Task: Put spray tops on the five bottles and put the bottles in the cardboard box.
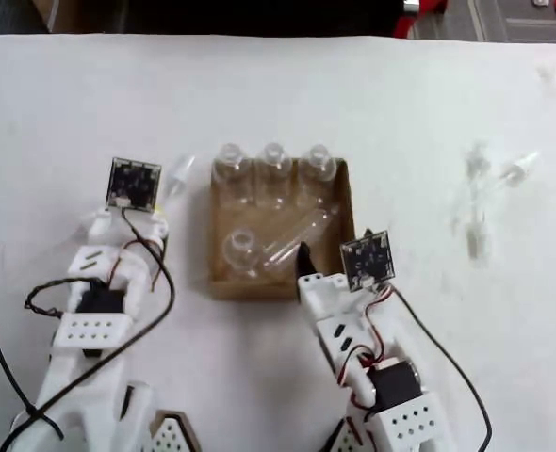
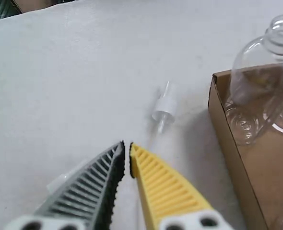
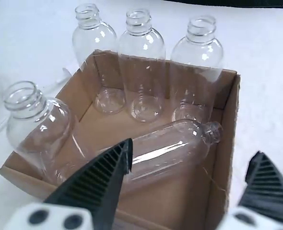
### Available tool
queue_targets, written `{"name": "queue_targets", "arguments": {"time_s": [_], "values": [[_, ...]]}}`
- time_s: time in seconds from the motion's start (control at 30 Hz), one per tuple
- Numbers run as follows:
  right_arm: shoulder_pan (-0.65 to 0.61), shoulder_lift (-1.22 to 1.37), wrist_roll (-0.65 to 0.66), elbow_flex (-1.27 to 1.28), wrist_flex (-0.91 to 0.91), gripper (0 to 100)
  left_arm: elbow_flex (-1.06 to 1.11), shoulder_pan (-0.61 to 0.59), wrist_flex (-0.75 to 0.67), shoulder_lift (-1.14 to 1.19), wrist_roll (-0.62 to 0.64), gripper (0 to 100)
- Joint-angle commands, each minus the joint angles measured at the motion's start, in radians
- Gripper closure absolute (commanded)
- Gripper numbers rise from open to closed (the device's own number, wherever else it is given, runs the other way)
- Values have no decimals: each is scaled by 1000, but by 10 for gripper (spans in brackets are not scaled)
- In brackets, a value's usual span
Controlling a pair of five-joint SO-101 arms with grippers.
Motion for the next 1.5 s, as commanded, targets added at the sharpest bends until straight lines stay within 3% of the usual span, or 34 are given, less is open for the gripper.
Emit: {"name": "queue_targets", "arguments": {"time_s": [0.0, 0.3, 0.4, 0.57, 0.9, 1.13, 1.27, 1.47], "values": [[22, -10, -8, -11, -22, 655, -12, 1, -32, 5, -12, 976], [176, -10, -9, -21, -16, 655, -12, 1, -32, 5, -12, 976], [154, -1, -11, -100, 61, 695, -12, 1, -32, 7, -12, 976], [73, 1, -11, -293, 193, 869, -12, 1, -32, 7, -12, 976], [22, 18, -95, -370, 248, 847, -11, 1, -31, 5, -12, 976], [-33, 426, -101, -615, 249, 846, -12, 1, -31, 7, -12, 976], [-71, 717, -106, -804, 343, 846, -12, -7, -31, 4, -14, 976], [-84, 967, -347, -948, 410, 802, -9, -2, -31, 5, -14, 976]]}}
